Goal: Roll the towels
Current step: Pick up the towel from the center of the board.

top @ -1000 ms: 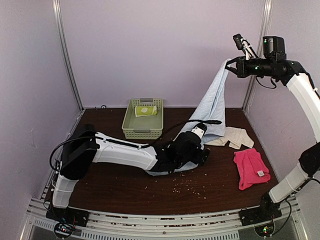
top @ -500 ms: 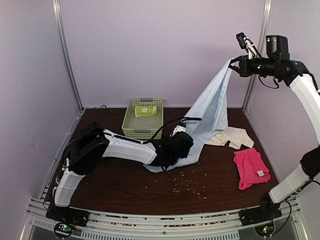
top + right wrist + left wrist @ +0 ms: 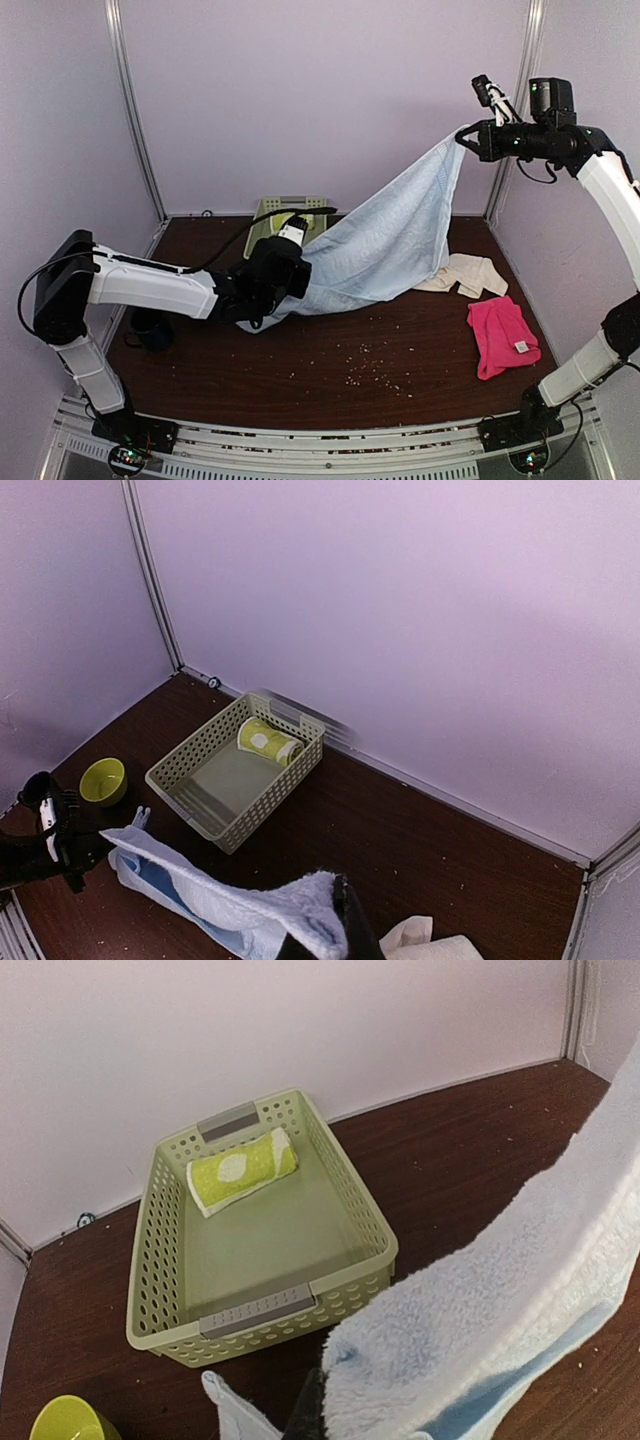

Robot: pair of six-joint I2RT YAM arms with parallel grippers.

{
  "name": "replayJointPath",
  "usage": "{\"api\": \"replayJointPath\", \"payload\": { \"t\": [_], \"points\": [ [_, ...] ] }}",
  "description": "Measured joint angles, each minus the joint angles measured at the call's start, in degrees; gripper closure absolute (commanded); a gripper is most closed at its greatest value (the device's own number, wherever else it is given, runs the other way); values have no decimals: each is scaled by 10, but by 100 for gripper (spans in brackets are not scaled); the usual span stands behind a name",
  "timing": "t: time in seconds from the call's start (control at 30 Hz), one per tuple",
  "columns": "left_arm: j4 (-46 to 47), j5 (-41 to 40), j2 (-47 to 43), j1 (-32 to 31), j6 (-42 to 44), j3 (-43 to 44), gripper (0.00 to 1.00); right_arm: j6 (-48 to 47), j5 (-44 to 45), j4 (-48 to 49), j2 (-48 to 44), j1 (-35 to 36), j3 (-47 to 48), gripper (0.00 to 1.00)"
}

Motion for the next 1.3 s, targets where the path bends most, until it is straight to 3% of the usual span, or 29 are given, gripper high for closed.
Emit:
{"api": "replayJointPath", "payload": {
  "t": [0.13, 0.4, 0.5, 0.67, 0.9, 1.0, 1.17, 1.23, 1.3],
  "points": [
    [-63, 14, -49, -4, 39, 6, 100, -8, 10, 3, -14, 0, -4, 100],
    [-148, -4, -307, -9, 106, 78, 98, -10, 39, 15, -51, -6, -16, 100],
    [-173, 51, -360, -12, 140, 113, 98, -14, -1, 19, -56, 0, -16, 100],
    [-304, 123, -337, -13, 168, 190, 100, -12, -61, 47, -88, -7, -41, 100],
    [-471, 131, -295, -26, 185, 186, 100, -40, -123, 55, -149, -7, -143, 100],
    [-454, 136, -320, -60, 188, 160, 100, -49, -125, 57, -163, -7, -166, 100],
    [-428, 31, -315, -115, 214, 185, 100, -52, -101, 58, -174, -7, -164, 100],
    [-378, -8, -307, -176, 235, 195, 100, -49, -99, 64, -173, -7, -156, 100],
    [-330, -29, -308, -198, 257, 181, 100, -41, -87, 81, -175, -7, -158, 100]
  ]
}}
